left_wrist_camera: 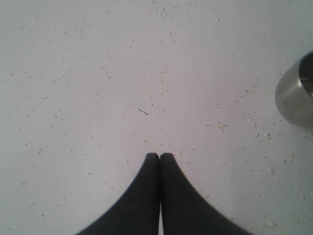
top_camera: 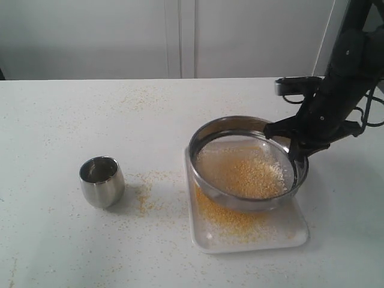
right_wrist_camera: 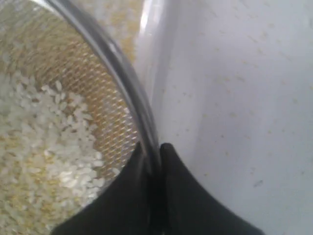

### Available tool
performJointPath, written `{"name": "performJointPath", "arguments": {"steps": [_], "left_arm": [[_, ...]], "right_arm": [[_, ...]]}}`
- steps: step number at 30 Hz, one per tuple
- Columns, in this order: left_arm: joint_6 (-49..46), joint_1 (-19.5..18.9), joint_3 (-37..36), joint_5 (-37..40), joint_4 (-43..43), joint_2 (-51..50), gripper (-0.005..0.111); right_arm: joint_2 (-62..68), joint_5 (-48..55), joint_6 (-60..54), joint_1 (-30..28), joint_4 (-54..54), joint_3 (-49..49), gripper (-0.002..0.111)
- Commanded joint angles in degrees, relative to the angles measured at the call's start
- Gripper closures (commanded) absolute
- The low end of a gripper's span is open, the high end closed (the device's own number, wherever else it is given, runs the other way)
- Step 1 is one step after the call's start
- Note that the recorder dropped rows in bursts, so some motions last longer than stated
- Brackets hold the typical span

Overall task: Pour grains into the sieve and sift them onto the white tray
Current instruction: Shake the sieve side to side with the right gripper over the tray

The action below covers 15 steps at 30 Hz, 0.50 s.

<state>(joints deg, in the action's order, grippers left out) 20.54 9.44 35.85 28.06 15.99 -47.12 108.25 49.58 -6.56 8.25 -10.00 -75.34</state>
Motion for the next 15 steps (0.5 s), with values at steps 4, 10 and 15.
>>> {"name": "performJointPath", "arguments": {"steps": [4,10,15], "left_arm": [[0.25,-0.18,-0.44,0.18,-0.26,0.47,0.107],[0.25,-0.18,-0.44,0.18,-0.26,0.47,0.107],[0.25,-0.18,-0.44,0.18,-0.26,0.47,0.107]], "right_arm": [[-0.97,1.39,-14.43,0.33,-4.40,-0.50,0.108],[-1.29,-0.20,-14.50,0.18,-7.27,0.06,0.108],[-1.55,-4.29,10.21,-1.35,1.36,0.26,0.108]]}}
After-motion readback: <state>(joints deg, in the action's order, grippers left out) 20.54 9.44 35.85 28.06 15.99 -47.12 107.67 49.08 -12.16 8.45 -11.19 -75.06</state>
